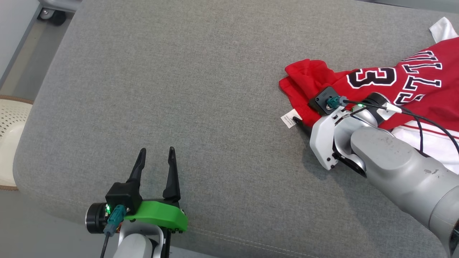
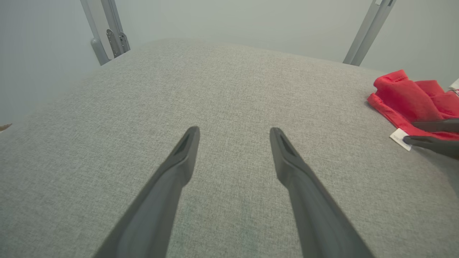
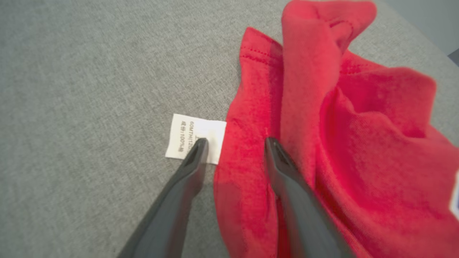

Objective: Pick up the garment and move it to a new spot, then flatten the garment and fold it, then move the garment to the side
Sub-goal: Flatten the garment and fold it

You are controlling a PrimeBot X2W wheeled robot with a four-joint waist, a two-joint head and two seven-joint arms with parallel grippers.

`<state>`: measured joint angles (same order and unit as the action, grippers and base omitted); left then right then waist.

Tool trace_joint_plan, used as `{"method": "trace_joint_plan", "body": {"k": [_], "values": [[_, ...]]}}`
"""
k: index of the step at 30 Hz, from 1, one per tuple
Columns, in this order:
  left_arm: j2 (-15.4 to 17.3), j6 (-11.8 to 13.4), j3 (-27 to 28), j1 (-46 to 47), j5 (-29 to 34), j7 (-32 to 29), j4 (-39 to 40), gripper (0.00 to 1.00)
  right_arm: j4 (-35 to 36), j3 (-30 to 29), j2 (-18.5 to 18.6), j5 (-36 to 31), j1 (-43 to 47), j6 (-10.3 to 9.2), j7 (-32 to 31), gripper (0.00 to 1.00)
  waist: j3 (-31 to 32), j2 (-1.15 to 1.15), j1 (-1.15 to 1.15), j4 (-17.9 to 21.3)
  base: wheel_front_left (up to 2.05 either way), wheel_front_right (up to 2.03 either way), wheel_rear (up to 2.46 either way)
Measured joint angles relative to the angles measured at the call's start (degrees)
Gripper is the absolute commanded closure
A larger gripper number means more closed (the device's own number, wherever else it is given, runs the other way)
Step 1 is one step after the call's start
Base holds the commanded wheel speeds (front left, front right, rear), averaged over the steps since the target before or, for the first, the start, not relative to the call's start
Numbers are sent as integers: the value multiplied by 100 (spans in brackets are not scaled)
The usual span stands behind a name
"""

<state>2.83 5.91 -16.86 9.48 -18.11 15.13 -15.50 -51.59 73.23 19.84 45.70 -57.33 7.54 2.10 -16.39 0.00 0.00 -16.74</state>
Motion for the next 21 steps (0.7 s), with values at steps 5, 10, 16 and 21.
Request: {"method": "trace_joint_plan", "body": {"k": [5,10,16,21], "values": [[0,20,20,5,-1,0,9,0,-175,0,-107,-23,-30,0,113,100,-6,0,0,23,0,0,0],[0,22,57,5,3,0,11,0,-37,11,-159,52,-36,0,386,100,6,0,0,97,0,0,0],[-1,7,115,5,58,0,3,0,784,10,-335,-45,81,-1,532,100,56,0,0,229,0,0,0],[-1,-15,144,5,70,0,-2,0,1485,12,-366,-267,425,-2,335,100,73,0,0,279,0,0,0]]}}
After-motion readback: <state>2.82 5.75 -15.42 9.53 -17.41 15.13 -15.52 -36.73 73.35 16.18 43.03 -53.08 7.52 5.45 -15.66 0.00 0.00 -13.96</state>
